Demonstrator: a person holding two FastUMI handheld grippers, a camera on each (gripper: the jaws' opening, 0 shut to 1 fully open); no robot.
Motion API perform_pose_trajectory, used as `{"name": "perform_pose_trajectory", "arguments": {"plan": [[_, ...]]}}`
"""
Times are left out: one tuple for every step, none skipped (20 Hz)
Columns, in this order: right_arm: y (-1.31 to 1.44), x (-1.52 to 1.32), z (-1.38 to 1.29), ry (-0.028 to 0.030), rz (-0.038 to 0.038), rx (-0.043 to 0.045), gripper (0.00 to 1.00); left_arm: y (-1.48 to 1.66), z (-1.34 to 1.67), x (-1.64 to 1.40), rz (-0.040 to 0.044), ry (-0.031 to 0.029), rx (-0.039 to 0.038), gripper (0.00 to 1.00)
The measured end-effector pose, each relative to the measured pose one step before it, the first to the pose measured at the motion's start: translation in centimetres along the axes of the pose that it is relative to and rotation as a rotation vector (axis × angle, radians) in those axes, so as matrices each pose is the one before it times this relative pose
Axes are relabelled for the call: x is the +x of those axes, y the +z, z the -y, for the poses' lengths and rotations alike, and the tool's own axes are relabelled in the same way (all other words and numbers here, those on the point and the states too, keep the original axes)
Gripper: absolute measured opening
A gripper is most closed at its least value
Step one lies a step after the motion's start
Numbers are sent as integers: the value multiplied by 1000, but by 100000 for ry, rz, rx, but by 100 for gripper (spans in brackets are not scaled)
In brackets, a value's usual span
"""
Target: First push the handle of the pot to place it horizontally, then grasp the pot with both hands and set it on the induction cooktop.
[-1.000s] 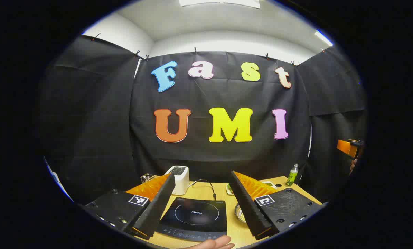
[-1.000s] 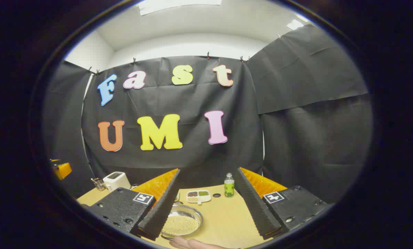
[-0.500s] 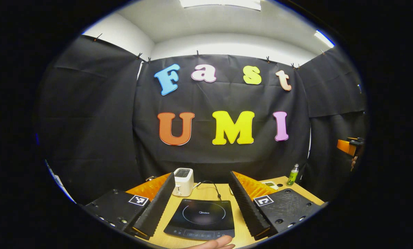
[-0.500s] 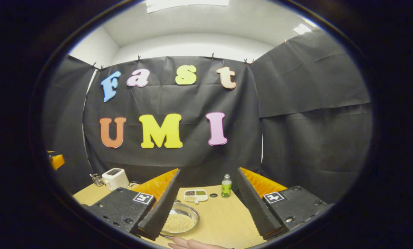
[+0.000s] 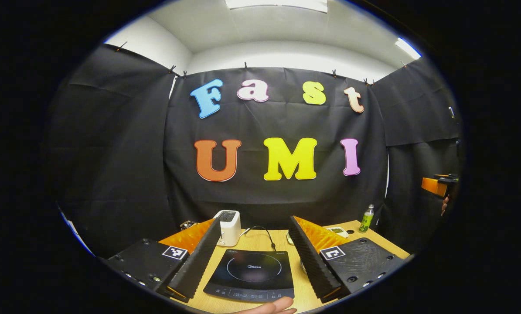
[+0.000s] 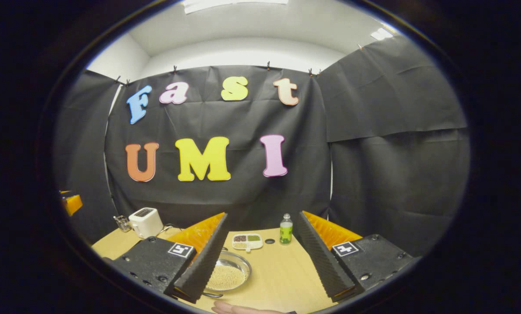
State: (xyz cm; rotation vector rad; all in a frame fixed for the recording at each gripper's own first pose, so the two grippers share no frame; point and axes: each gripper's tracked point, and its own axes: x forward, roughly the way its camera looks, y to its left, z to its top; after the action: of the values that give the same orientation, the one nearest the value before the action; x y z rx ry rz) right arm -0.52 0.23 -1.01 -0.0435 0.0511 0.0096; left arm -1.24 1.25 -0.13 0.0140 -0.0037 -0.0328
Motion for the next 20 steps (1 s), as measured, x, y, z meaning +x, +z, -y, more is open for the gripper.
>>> {"name": "perform_pose_trajectory", "arguments": {"plan": [[-238,71,-343,883,-843,-27,96,106,15,-15,161,-86,-209,95],[-358,64,-252,806,-916,393,100,141,-59,-15,181,34,113,95],[-204,28,-555,1532,-955,514,96,-14,-99,-130,227,228,195,94],[-388,217,-522,1064,-1402,637,96,-49,-101,-38,454,177,93,95],[-456,134,-441,1209,-1892,516,92,-30,56,-119,156,-203,35,94],[-624,167,-678,1725,-2336,596,90,5,17,-87,294,-199,-275,94],[-538,152,-641,2061,-2486,811,80,24,-21,-80,84,-355,-553,94],[-494,211,-619,1734,-2102,378,77,-63,108,-9,-54,-509,-511,94],[-641,368,-385,930,-2643,-285,69,-110,-49,-41,66,-137,-7,94],[-904,393,-342,884,-2956,-833,62,-73,-141,68,54,237,455,94],[-518,351,-525,958,-2270,-712,51,-88,-149,-149,21,253,427,95],[-745,475,-439,632,-2510,-726,46,-191,-2,4,-193,-58,252,94],[-619,486,-356,176,-2715,-41,40,-136,-51,80,-97,14,-71,94],[-853,491,-466,1058,-3295,428,33,-90,-157,26,-93,87,-190,94],[-813,573,-674,1497,-3537,490,20,-205,-73,-121,-125,-20,-63,94],[-1047,778,-330,35,-4061,673,14,-106,-83,55,-134,244,55,94],[-1033,805,-379,522,-4518,164,7,-140,-325,-40,-72,279,87,95],[-1260,746,-872,1874,-4419,-1243,4,-161,-227,-36,-103,85,94,95],[-1117,844,-508,539,-3862,-1260,4,-83,11,-146,142,65,84,95],[-1020,867,-328,102,-3413,-270,4,-97,-173,26,26,33,120,94]]}}
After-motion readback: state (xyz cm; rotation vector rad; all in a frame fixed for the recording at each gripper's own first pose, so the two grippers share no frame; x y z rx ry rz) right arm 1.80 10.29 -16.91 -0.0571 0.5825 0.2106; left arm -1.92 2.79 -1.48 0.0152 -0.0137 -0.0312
